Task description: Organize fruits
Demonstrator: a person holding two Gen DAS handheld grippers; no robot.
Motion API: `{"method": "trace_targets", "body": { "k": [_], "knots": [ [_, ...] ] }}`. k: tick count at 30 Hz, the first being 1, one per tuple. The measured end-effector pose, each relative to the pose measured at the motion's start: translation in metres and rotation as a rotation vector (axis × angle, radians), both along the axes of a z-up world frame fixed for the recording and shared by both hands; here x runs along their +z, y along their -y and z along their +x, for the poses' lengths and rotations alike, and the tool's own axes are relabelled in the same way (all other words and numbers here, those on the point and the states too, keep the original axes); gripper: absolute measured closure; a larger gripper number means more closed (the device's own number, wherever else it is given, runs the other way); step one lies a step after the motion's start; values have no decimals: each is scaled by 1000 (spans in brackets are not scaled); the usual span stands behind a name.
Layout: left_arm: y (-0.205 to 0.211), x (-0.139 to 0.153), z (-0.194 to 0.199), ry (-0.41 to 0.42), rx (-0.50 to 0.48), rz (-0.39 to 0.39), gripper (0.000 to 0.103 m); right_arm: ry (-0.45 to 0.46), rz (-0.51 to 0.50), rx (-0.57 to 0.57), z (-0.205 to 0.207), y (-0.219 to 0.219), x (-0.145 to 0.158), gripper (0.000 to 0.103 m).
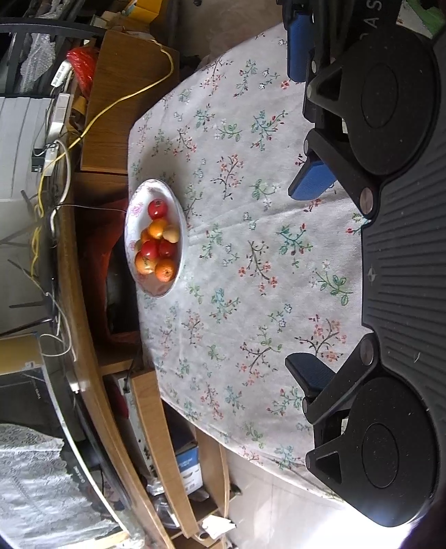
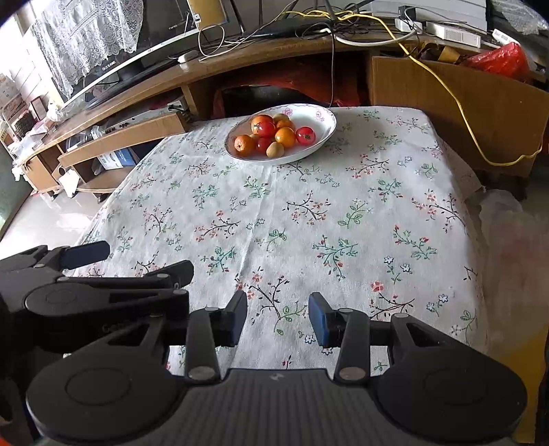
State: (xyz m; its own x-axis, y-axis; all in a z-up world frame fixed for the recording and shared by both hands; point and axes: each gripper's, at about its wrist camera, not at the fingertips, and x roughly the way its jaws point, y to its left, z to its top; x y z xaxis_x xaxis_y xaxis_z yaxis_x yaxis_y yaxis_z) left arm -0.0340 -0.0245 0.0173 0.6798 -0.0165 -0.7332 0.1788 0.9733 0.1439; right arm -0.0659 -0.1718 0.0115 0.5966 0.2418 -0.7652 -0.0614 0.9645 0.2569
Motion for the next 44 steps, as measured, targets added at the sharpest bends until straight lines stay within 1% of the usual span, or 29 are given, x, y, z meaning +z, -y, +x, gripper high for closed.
{"method": "trace_targets", "body": {
  "k": [6, 23, 29, 44],
  "knots": [
    [2, 0, -1, 20, -7, 23, 5, -1, -2, 2, 1, -1, -1, 63],
    [1, 2, -1, 39, -5, 23, 5, 15, -11, -25, 2, 2, 1, 56],
    [5, 1, -1, 45, -14, 42, 5, 26, -9, -43, 1, 5, 2, 55],
    [3, 2, -1, 48, -1, 31, 5, 27, -11, -49, 2, 6, 3, 53]
  ]
}}
